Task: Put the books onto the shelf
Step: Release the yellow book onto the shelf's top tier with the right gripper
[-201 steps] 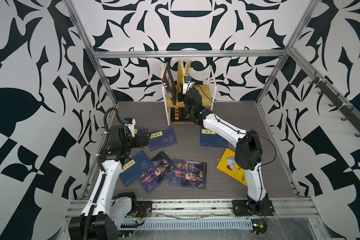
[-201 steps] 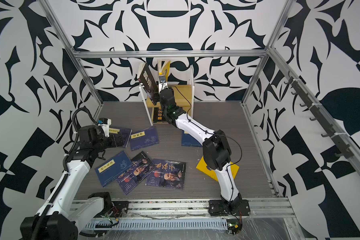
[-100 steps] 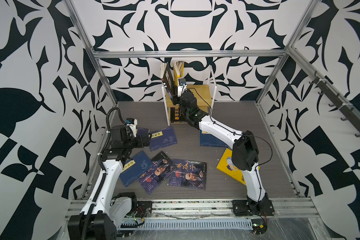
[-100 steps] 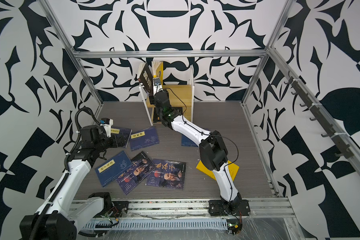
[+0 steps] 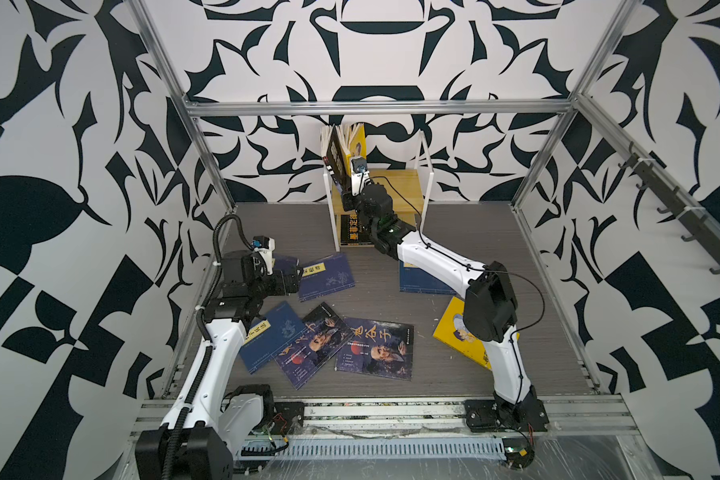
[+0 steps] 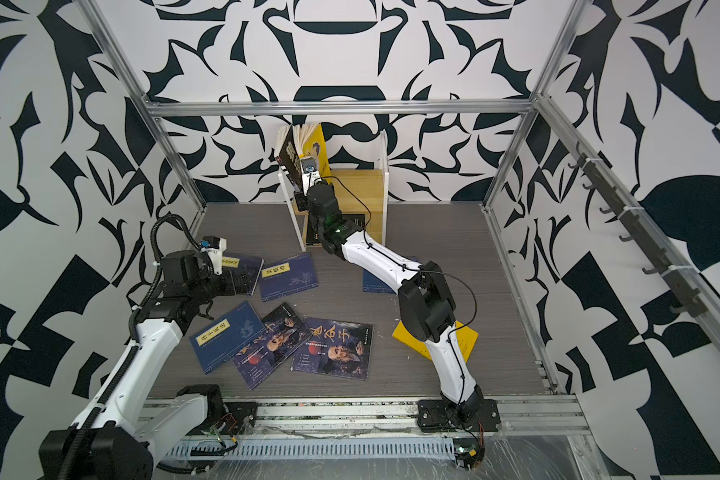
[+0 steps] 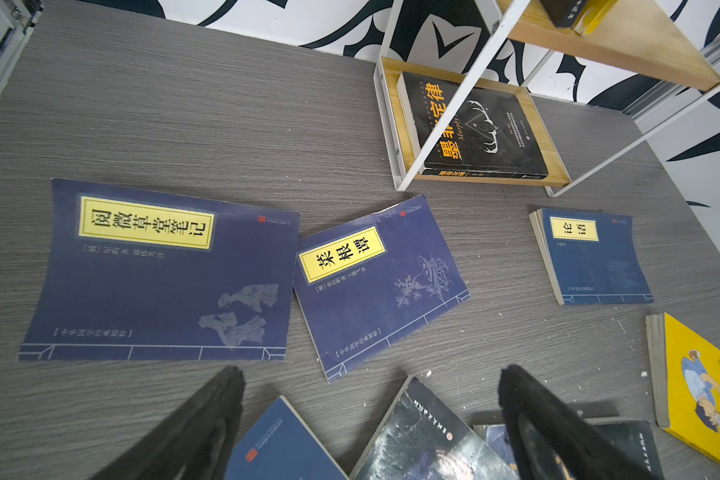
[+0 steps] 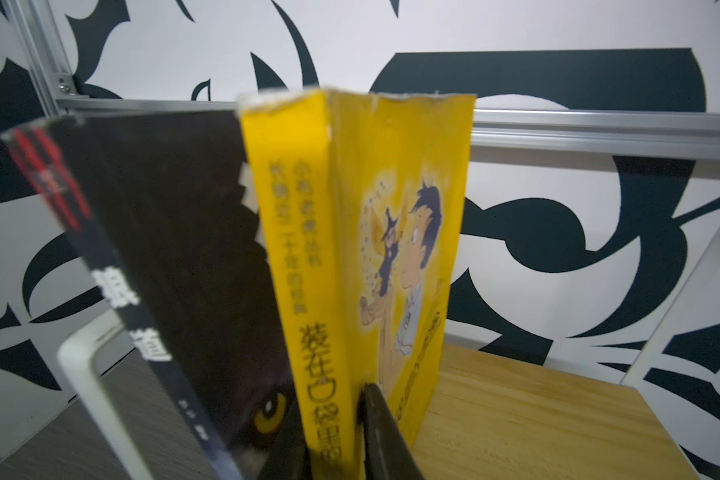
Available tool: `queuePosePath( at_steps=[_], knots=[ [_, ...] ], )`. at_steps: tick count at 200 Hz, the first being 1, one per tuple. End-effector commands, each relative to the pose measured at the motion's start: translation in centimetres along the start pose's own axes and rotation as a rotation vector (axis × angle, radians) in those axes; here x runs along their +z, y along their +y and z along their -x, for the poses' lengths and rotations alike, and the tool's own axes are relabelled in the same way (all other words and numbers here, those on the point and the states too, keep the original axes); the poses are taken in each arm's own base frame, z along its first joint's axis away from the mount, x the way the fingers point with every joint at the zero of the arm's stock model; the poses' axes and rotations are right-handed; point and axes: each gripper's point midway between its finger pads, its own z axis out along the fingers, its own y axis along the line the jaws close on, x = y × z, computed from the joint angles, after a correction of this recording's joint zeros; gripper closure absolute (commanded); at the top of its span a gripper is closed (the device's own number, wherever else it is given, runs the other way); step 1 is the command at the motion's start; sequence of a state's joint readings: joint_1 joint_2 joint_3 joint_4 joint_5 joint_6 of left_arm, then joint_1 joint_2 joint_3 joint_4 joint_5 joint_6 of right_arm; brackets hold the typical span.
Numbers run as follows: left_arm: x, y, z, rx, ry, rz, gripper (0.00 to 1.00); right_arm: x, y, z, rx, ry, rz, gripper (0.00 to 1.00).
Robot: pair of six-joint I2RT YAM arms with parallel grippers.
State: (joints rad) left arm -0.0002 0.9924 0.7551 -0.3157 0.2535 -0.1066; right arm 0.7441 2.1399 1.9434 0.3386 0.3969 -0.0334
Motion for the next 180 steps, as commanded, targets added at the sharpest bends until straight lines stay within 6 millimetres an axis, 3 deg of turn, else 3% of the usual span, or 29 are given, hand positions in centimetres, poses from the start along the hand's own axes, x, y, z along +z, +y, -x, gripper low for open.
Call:
queuePosePath(
  at_steps=[1,91,117,148,180],
  knots=[
    [-0.4,-0.3,1.0,0.005,-0.013,-0.001,0.00,-2.4,0.2,6.9,0.011,-0.113,0.059,0.76],
    [-0.3,0.2,1.0,0.006,-0.009,0.023,0.01,-4.7,1.5,7.8,-0.088,-0.094,0.190,0.64],
    [-0.2,0.3,0.9,0.003,-0.006,0.024,0.00,-5.9,2.4,8.0,-0.069,-0.043,0.328,0.63],
    [-0.2,0.6,0.9,-0.004,-0.005,0.028,0.01,-6.5,1.0,8.3,-0.014,-0.016,0.325,0.63],
    [-0.2,0.7,0.9,-0.012,-0.005,0.031,0.00,-4.7,-1.8,7.3,0.015,0.013,0.235,0.67]
  ],
)
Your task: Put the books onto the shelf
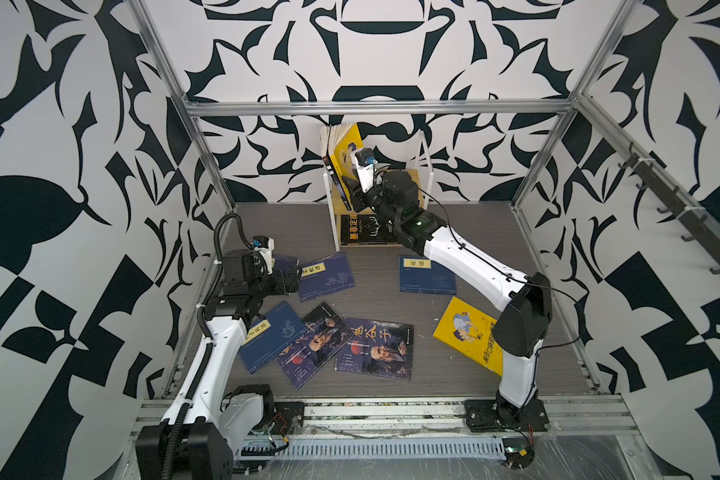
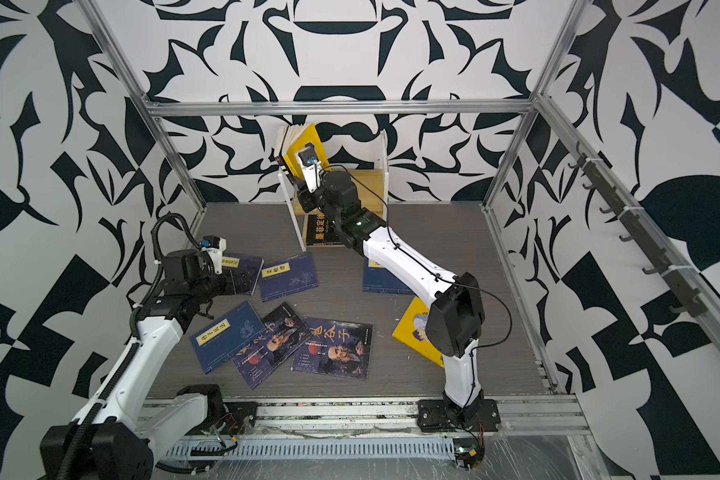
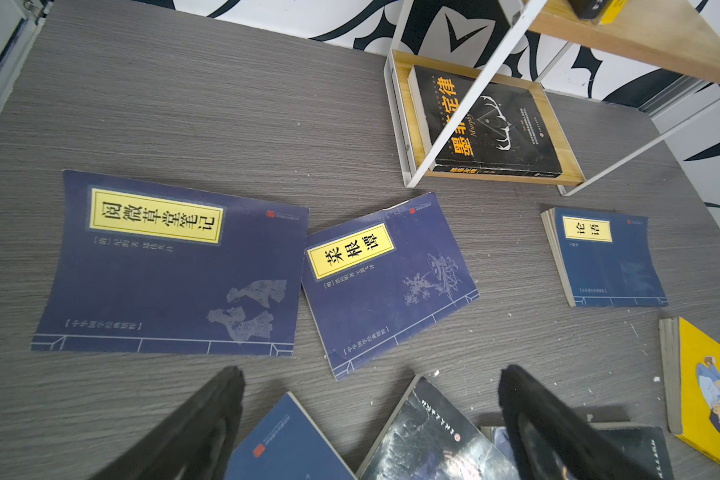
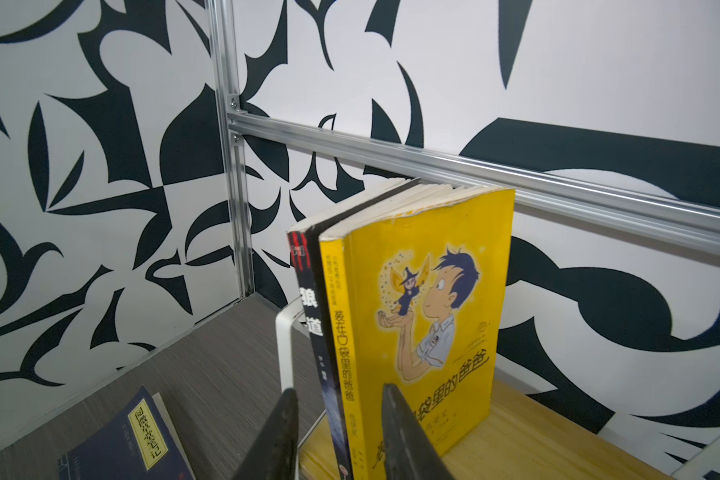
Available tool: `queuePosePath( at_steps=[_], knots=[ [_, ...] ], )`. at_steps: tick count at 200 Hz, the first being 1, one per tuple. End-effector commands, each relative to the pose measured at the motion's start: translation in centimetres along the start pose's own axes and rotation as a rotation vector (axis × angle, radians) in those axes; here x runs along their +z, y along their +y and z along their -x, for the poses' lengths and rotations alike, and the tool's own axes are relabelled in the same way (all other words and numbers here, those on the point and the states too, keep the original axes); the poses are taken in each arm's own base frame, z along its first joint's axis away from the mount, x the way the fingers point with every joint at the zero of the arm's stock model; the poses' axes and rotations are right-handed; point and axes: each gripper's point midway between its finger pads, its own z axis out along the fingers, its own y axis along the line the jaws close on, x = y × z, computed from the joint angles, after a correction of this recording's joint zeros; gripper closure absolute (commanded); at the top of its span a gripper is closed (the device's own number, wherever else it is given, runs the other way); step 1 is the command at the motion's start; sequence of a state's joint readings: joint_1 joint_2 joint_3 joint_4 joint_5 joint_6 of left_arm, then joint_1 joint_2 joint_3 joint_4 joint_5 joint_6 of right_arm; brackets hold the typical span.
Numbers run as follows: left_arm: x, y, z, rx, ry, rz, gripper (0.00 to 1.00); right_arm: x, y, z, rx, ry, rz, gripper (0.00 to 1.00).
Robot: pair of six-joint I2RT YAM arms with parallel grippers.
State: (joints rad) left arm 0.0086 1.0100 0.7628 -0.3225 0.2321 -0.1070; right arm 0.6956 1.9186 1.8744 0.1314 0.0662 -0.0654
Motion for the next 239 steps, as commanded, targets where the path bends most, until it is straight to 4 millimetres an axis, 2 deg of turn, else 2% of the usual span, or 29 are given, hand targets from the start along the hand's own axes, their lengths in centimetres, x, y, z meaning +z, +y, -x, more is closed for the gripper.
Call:
queuePosePath(
  at_steps=[1,24,40,67,99,145,166,194,214,239],
  knots=[
    [-0.4,0.0,1.0,-0.002,-0.016,0.001,0.00,-0.5,-2.6,1.8,0.060,-0.032,-0.053,0.67],
    [-0.5,0.0,1.0,-0.009,-0.017,0.000,0.01,0.4,-5.2,0.6,0.139,-0.010,-0.101,0.73],
    [-0.7,0.1,1.3,-0.013,-0.022,0.007,0.01,0.7,-5.9,-0.2,0.163,-0.001,-0.115,0.73],
    [-0.8,0.7,1.5,-0.026,-0.028,0.033,0.01,0.6,-6.1,-1.3,0.200,0.021,-0.119,0.73],
    [-0.8,2.2,1.8,-0.089,-0.027,0.075,0.00,-1.3,-5.3,-3.7,0.282,0.056,-0.098,0.72],
    [-1.6,5.0,2.0,-0.256,-0.022,0.156,0.00,-4.2,-1.3,-9.2,0.389,0.178,-0.034,0.63],
    [-2.1,6.7,1.7,-0.373,-0.015,0.216,0.00,-5.4,2.3,-11.1,0.420,0.234,0.029,0.56],
    [-3.3,9.5,1.0,-0.558,0.013,0.332,0.01,-7.2,6.0,-13.5,0.496,0.304,0.074,0.46],
    [-4.1,10.7,-0.6,-0.688,0.065,0.410,0.01,-7.9,8.0,-15.5,0.565,0.382,0.093,0.40],
    [-4.7,11.1,-4.2,-0.866,0.149,0.484,0.00,-8.3,10.8,-19.2,0.697,0.538,0.120,0.40]
  ],
)
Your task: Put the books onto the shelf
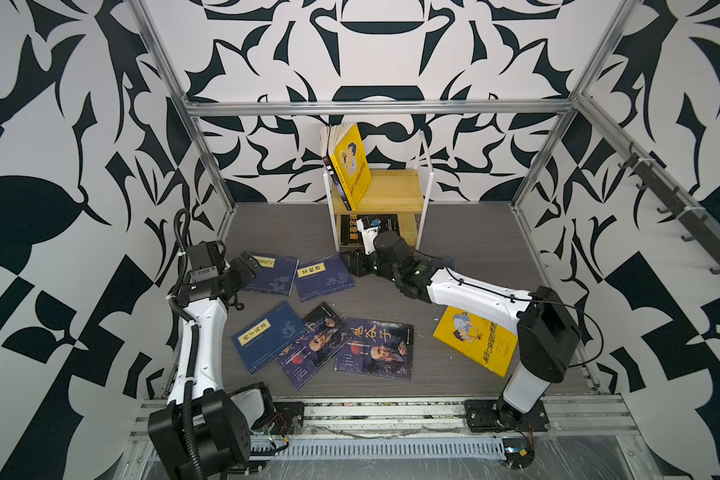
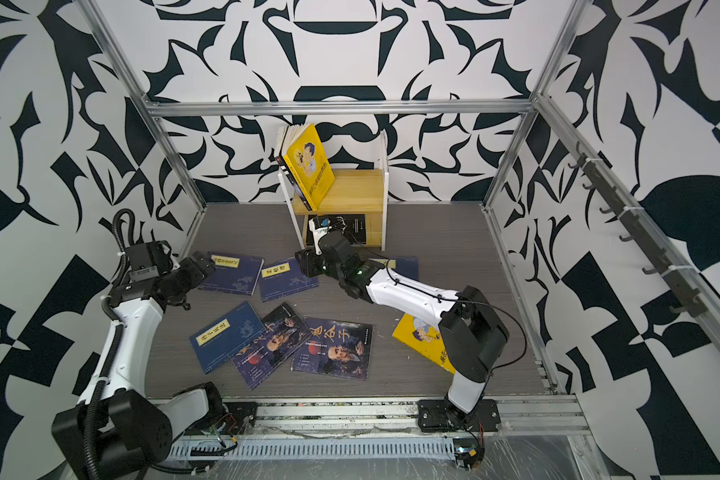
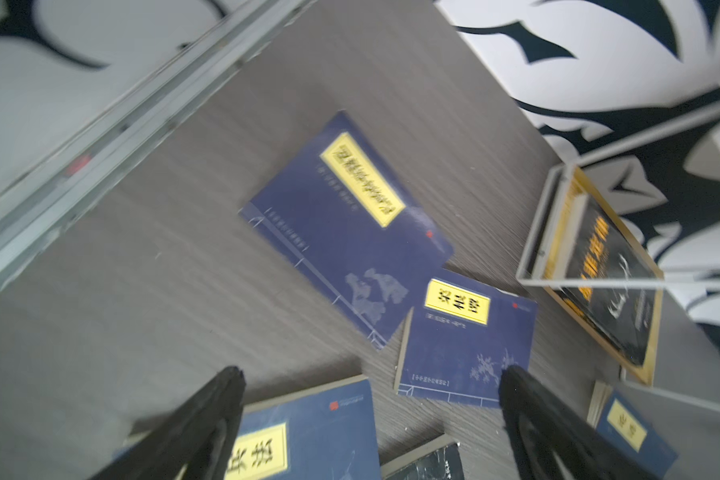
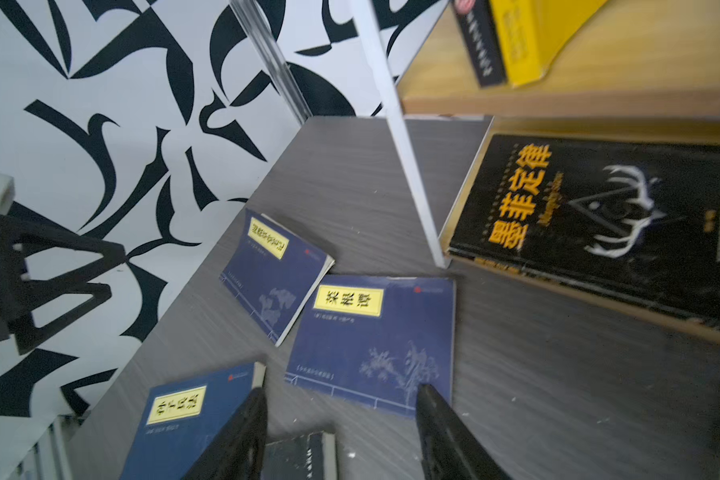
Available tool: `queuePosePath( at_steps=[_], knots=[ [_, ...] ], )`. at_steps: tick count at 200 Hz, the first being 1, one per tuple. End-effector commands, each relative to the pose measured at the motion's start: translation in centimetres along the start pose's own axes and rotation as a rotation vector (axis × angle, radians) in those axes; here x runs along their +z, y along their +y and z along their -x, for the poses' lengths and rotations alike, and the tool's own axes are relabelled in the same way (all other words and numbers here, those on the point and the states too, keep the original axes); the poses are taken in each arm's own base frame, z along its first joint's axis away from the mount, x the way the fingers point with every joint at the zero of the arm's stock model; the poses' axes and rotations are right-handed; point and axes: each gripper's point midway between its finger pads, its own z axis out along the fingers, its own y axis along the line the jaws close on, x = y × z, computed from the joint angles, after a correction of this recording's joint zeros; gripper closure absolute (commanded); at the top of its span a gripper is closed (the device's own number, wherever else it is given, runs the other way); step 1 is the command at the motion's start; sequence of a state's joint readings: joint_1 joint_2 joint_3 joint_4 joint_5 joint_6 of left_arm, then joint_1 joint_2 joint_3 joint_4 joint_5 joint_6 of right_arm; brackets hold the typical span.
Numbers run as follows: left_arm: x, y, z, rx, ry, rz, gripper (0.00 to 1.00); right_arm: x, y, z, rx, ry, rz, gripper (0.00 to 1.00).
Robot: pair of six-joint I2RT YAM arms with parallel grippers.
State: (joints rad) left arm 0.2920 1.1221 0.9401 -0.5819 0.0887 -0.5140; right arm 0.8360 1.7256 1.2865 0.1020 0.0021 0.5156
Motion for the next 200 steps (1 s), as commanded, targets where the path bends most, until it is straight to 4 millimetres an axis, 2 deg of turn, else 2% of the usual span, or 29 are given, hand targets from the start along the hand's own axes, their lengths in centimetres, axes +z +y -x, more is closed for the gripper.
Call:
queuePosePath(
  at_steps=[1,28,66,89,109,128,157,200],
  knots=[
    [-0.3,3.1,-3.4,-0.215,0.125,0.139,0.00,0.6,0.8,-1.8,0.174,0.083,0.039,0.40],
    [1.2,4.8,-6.6,-0.369,0.215,0.152,0.00,3.4,2.3,-5.4,0.300,0.237,0.102,0.42],
    [2.5,7.4,-9.3,-0.519,0.270,0.204,0.00,7.1,5.5,-10.5,0.355,0.450,0.158,0.44],
    [2.6,8.9,-10.7,-0.576,0.295,0.253,0.00,8.6,6.9,-11.8,0.385,0.501,0.192,0.47],
    [2.3,10.5,-10.9,-0.537,0.274,0.338,0.00,9.6,7.4,-12.5,0.377,0.527,0.194,0.48],
    [2.1,11.1,-11.4,-0.530,0.278,0.367,0.00,10.8,7.6,-13.2,0.381,0.564,0.186,0.57],
    [1.2,13.0,-10.7,-0.482,0.227,0.478,0.01,12.3,9.0,-14.0,0.382,0.596,0.222,0.57],
    [0.0,14.8,-8.9,-0.367,0.152,0.599,0.00,13.3,8.7,-14.7,0.365,0.608,0.204,0.56]
  ],
)
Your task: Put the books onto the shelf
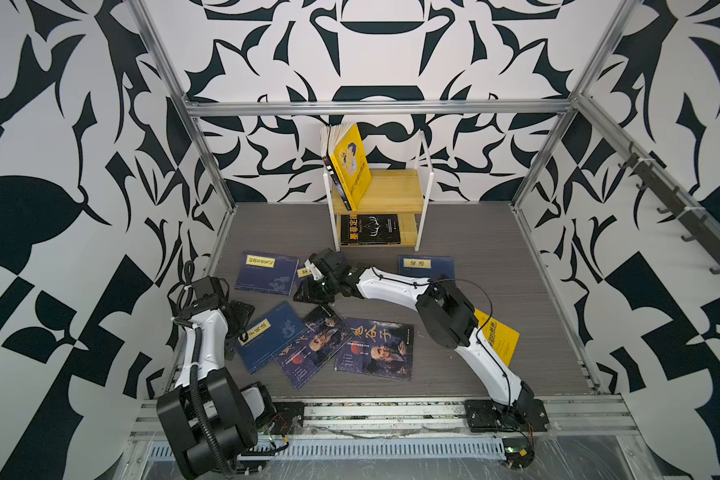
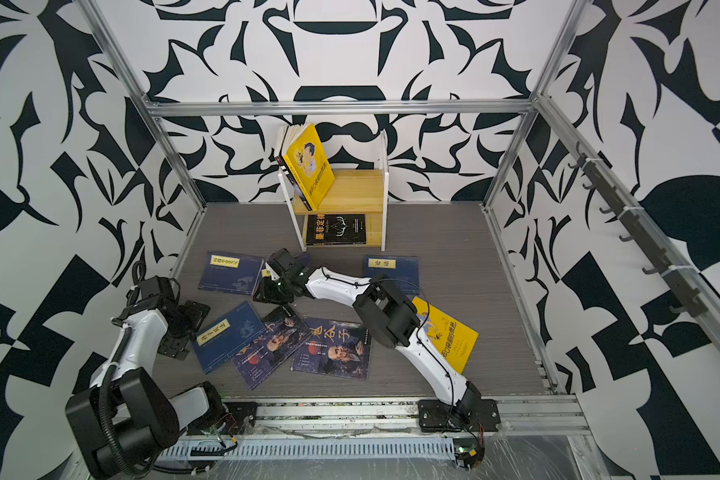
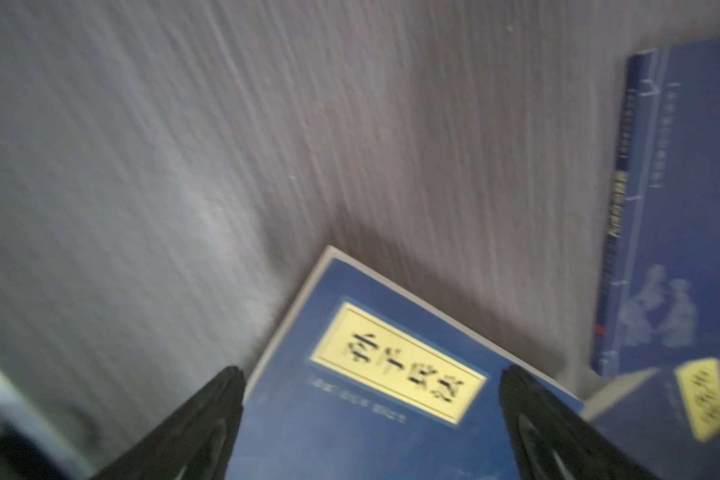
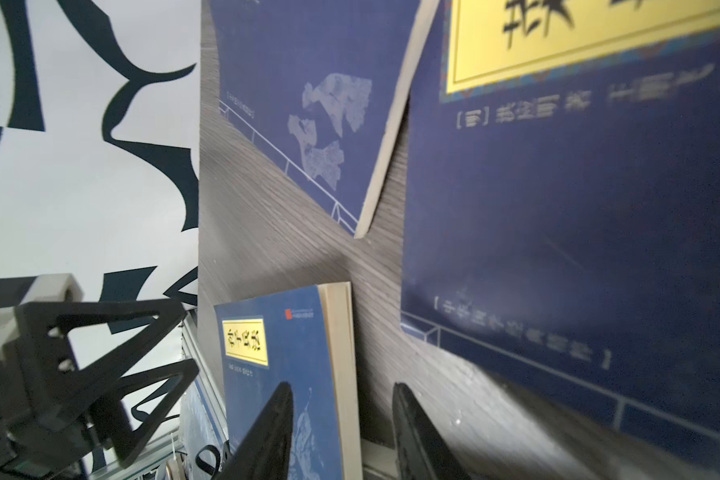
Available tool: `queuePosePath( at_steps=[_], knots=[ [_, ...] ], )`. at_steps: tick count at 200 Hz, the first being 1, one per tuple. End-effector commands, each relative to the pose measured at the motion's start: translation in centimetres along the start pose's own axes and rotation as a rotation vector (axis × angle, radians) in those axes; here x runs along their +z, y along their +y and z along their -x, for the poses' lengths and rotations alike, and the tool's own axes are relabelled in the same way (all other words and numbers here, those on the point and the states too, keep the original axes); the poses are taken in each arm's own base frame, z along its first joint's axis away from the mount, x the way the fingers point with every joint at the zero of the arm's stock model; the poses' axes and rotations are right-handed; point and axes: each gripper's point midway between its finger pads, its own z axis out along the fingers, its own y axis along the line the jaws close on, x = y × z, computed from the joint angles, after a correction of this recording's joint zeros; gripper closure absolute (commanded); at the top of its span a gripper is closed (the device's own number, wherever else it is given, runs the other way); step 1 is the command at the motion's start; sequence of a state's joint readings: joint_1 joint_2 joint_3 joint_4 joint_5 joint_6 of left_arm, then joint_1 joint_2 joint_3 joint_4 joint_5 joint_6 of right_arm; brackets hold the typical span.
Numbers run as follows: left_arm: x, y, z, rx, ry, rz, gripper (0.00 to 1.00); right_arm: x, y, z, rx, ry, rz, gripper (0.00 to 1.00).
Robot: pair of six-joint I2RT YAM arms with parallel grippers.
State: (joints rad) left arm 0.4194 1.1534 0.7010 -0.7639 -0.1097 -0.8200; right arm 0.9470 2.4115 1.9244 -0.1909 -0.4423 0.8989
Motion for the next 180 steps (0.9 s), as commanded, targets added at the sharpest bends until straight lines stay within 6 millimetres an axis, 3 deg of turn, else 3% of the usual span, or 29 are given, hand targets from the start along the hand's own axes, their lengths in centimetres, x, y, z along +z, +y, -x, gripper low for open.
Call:
queuePosePath(
  at_steps=[1,40,72,102,131,180],
  knots=[
    [-0.8,1.7,1.4,0.050,-0.078,0.112,0.00,-0.8,1.9,0.3,-0.024,0.000,0.019,0.56],
    [1.2,2.2,0.2,0.059,-0.057,0.091,0.00,1.1,0.7,0.0,0.003,0.043,-0.006,0.55],
    [3.1,1.1,-1.7,0.033,0.024,-0.001,0.01,2.2,0.6,-0.8,0.003,0.067,-0.005,0.55],
    [3.3,0.5,-2.2,0.042,0.049,-0.026,0.00,2.1,1.1,-0.7,-0.006,0.063,0.016,0.55],
    [3.9,-0.1,-3.1,0.034,0.079,-0.069,0.00,3.0,0.5,-1.5,0.029,0.097,0.019,0.55],
    [4.5,-1.6,-4.4,0.032,0.126,-0.148,0.01,3.5,2.4,-1.9,0.014,0.121,0.086,0.55]
  ],
)
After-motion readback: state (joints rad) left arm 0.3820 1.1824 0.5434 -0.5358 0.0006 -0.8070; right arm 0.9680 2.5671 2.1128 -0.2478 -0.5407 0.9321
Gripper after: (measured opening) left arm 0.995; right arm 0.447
